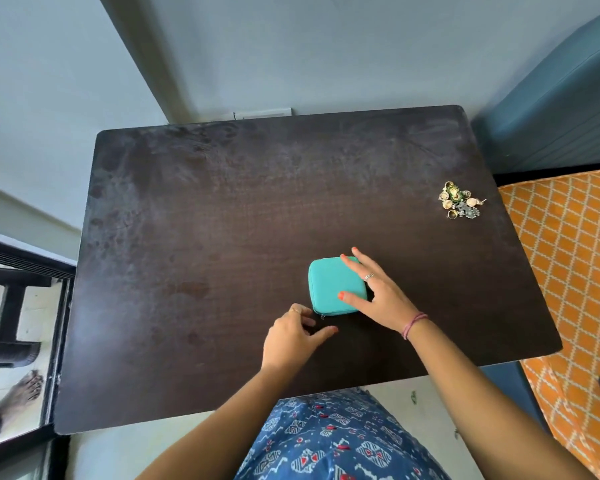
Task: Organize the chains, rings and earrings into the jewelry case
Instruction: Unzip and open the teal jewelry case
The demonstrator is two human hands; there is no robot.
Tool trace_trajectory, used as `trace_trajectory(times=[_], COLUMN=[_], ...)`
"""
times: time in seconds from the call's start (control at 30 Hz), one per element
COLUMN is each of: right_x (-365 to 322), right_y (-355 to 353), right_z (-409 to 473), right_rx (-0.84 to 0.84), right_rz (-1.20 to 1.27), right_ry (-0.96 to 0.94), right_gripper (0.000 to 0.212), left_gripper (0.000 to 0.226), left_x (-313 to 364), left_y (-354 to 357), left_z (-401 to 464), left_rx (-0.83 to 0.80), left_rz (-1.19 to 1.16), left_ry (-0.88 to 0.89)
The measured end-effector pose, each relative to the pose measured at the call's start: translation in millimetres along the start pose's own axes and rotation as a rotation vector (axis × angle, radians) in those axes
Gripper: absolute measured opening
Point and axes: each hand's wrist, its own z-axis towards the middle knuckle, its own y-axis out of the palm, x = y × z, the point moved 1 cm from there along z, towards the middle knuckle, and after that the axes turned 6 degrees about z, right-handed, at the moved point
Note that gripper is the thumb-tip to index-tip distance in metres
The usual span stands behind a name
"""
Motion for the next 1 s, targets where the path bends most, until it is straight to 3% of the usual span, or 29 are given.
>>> trace_trajectory(times=[0.17, 0.3, 0.4, 0.53, 0.6, 0.8, 1.0], right_x=[1.2, 1.3, 0.9, 0.1, -0.1, 1.2, 1.9], right_y=[-2.3, -2.2, -2.0, -1.2, -1.7, -1.4, -2.3], right_z=[3.7, 3.6, 3.8, 4.5, 4.8, 5.5, 6.2], right_rx=[-0.043, -0.046, -0.049, -0.039, -0.042, -0.047, -0.06], right_rz=[-0.016, 0.002, 0.026, 0.038, 0.042, 0.058, 0.06], right_ry=[0.015, 0.019, 0.021, 0.037, 0.036, 0.035, 0.042], right_gripper=[0.066, 0.066, 0.065, 0.066, 0.066, 0.067, 0.067], left_gripper=[0.041, 0.034, 0.03, 0.033, 0.032, 0.035, 0.031], left_x=[8.9, 4.1, -2.9, -21.3, -28.7, -20.0, 17.2], left_y=[11.1, 15.3, 14.0, 0.5, -6.7, -40.5, -62.1], left_z=[7.5, 6.1, 9.0, 25.1, 35.4, 79.7, 118.4], left_rx=[0.045, 0.048, 0.072, 0.224, 0.276, 0.31, 0.119], left_rz=[0.064, 0.172, 0.31, 0.528, 0.639, 0.716, 0.697], left_ry=[-0.023, 0.075, 0.218, 0.569, 0.649, 0.636, 0.566])
